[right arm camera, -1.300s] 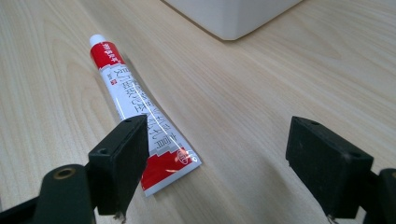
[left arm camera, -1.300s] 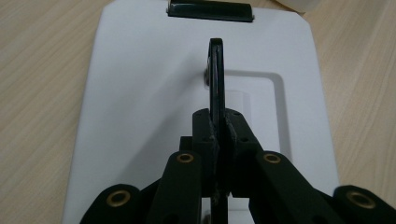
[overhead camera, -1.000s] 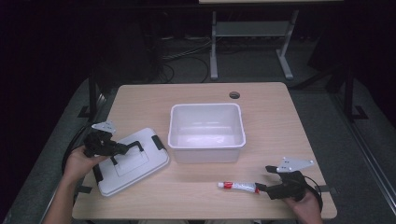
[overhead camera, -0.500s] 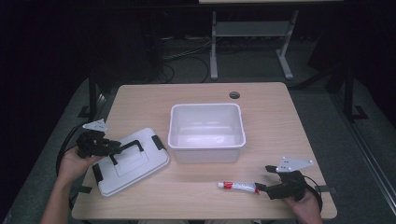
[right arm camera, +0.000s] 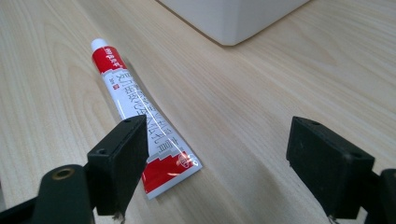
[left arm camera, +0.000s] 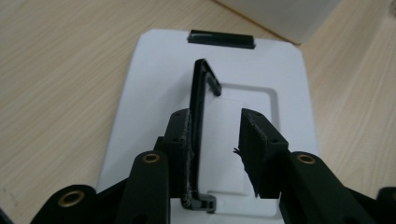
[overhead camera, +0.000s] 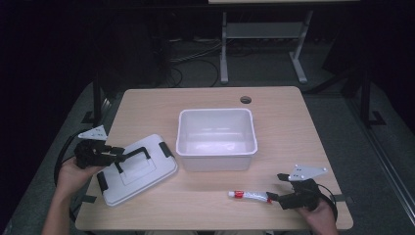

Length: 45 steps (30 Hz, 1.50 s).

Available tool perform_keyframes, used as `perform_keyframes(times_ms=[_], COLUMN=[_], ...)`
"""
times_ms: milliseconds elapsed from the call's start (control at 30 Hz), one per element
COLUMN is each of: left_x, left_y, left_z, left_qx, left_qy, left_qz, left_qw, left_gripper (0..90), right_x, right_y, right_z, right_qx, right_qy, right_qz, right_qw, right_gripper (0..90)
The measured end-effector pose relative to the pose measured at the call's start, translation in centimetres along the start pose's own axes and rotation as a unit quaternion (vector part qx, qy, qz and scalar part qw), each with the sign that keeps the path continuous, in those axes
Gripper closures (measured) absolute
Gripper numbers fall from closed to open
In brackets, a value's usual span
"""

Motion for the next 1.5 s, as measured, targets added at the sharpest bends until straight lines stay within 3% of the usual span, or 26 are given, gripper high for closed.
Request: perform_keyframes(times_ms=[200, 500, 600, 800, 1033, 1500], left_x=[-0.2, -0.1, -0.2, -0.8, -0.8, -1.8], left_y=[0.0, -0.6, -0.6, -0.7, -0.6, -0.9], left_z=[-1.2, -2.2, -2.9, -3.5, -4.1, -4.6], left_qx=[-0.016, -0.02, -0.025, -0.038, -0.046, -0.05], left_qy=[0.002, 0.006, 0.007, 0.01, 0.013, 0.01], left_qz=[-0.001, -0.005, -0.009, 0.006, 0.0, 0.015], left_qw=[0.9999, 0.9998, 0.9996, 0.9992, 0.9989, 0.9986], left_gripper=[60.2, 57.5, 55.3, 54.0, 52.9, 51.0], right_x=[0.1, 0.6, 0.5, 0.5, 1.3, 0.3], right_y=[0.0, 0.0, 0.1, 0.4, 1.3, 3.4], right_z=[0.2, 0.5, 0.8, 1.3, 1.8, 2.9], right_qx=[0.003, 0.005, 0.011, 0.021, 0.034, 0.07], right_qy=[0.001, 0.002, 0.008, 0.009, 0.016, 0.048], right_qz=[0.007, 0.006, 0.013, 0.027, 0.019, 0.06], right_qw=[1.0, 1.0, 0.9998, 0.9994, 0.9991, 0.9946], right_gripper=[20.0, 20.0, 19.9, 19.9, 19.7, 16.9])
Point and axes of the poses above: each handheld gripper's, and its own axes: x roughly backward along the jaws, y roughly out of its top, z roughly to its left, the point moved 1 cm from there along -x, roughly forward along the jaws, and after that the axes turned 2 degrees about -z, right-handed, at the moved point
